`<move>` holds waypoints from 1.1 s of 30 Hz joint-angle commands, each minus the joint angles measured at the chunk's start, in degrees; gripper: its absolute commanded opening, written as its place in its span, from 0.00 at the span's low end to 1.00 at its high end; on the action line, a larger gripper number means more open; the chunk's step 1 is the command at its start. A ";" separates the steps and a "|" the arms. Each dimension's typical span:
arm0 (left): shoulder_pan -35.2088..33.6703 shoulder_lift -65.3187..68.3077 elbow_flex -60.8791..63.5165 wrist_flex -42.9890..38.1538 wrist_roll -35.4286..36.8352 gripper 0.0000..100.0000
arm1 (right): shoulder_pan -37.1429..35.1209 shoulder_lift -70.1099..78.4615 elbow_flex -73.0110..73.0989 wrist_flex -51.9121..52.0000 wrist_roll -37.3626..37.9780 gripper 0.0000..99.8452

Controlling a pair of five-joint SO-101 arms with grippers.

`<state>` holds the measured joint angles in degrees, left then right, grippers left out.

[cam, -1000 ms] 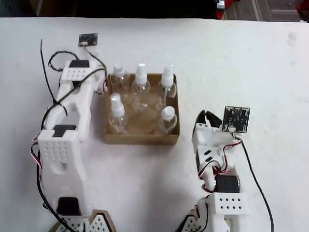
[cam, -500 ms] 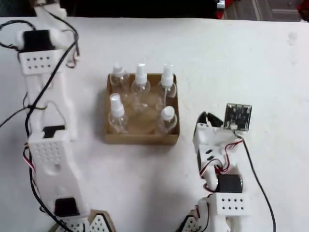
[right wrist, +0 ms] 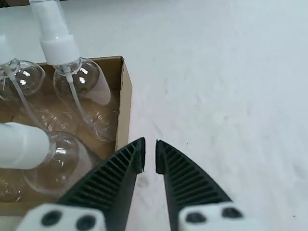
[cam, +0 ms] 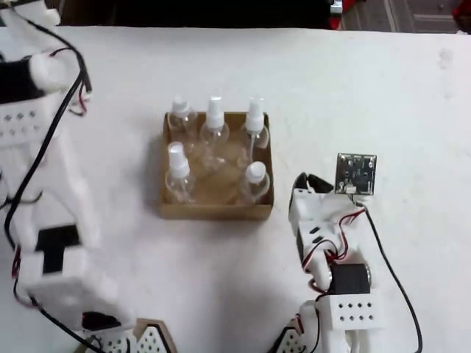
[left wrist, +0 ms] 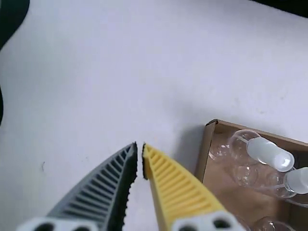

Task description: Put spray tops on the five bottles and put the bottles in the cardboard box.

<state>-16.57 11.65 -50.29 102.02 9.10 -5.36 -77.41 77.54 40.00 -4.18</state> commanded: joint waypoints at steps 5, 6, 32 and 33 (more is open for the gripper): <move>0.31 -22.55 19.87 -4.48 0.00 0.02 | -0.66 -0.75 -8.35 10.59 7.03 0.02; 1.01 -24.75 23.12 -5.19 -0.09 0.02 | -0.66 -0.75 -8.62 11.03 7.03 0.02; 3.30 -108.26 110.42 -53.71 -7.56 0.02 | -3.56 -22.99 -7.56 21.32 7.03 0.02; 3.21 -110.99 111.74 -53.10 -7.56 0.02 | -3.47 -23.43 -7.56 21.32 6.95 0.02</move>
<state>-14.20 -89.36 57.76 49.27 2.33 -8.18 -100.53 71.30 62.59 2.07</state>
